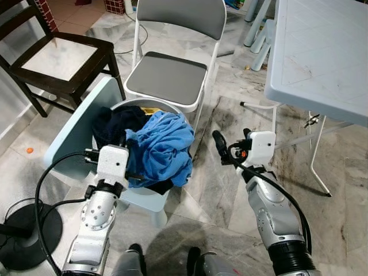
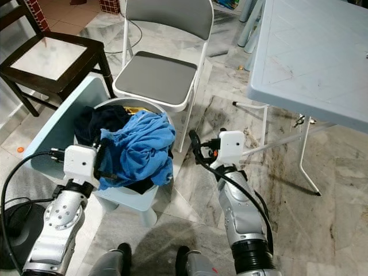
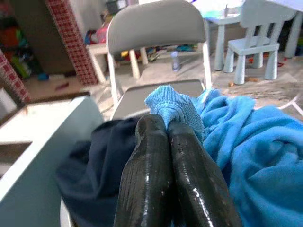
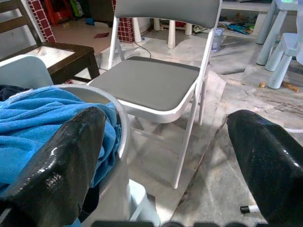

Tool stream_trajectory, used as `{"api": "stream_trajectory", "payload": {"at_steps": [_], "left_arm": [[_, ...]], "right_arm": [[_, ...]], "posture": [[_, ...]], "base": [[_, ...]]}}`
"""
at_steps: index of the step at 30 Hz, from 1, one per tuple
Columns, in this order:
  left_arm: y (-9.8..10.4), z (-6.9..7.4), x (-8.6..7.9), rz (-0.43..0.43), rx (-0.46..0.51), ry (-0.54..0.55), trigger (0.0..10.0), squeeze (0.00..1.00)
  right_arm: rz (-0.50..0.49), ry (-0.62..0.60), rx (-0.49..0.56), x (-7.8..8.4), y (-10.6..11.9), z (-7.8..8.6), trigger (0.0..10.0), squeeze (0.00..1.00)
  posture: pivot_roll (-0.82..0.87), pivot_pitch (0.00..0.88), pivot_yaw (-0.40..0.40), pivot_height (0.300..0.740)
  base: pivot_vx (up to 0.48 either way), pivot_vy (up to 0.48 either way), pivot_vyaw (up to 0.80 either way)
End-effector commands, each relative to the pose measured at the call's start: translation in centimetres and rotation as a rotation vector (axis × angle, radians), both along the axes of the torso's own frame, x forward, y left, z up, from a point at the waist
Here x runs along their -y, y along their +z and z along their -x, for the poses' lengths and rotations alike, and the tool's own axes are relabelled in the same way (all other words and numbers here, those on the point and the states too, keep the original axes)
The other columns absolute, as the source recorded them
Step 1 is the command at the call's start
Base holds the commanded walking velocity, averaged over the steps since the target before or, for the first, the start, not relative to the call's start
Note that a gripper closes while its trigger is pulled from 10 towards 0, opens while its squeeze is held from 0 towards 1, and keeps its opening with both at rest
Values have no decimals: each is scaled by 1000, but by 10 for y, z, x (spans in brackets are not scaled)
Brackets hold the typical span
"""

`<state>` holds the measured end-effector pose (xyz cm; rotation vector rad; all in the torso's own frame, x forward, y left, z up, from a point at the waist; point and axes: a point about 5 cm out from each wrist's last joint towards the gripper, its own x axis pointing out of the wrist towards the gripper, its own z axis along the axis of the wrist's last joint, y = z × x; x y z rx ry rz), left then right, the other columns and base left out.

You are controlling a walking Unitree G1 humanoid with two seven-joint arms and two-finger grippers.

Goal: Hang hanger

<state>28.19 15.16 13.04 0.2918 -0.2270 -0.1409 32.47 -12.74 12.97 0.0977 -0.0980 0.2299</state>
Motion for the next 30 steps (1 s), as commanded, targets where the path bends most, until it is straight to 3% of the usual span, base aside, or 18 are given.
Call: {"api": "stream_trajectory", "payload": {"at_steps": [1,10,15,30], "left_arm": [[7,3,8,-39,42,-42,10000,0],[3,2,4,-18,22,-11,10000,0],[4,-4,-2,65,-12,7,10000,0],[9,-8,7,91,-32,-113,10000,0]], "right_arm": [[9,-7,-4,3,1,-1,10000,0],[3,-2,-10,1,2,-3,10000,0],[6,2,-19,0,0,-4,10000,0],[-15,-13,-17,-5,-1,-3,10000,0]], "posture": [[246,244,-120,740],[250,250,-132,740],[251,249,-132,740],[246,245,-98,740]], "base": [[0,0,0],[0,0,-239],[0,0,-800],[0,-57,-227]]}}
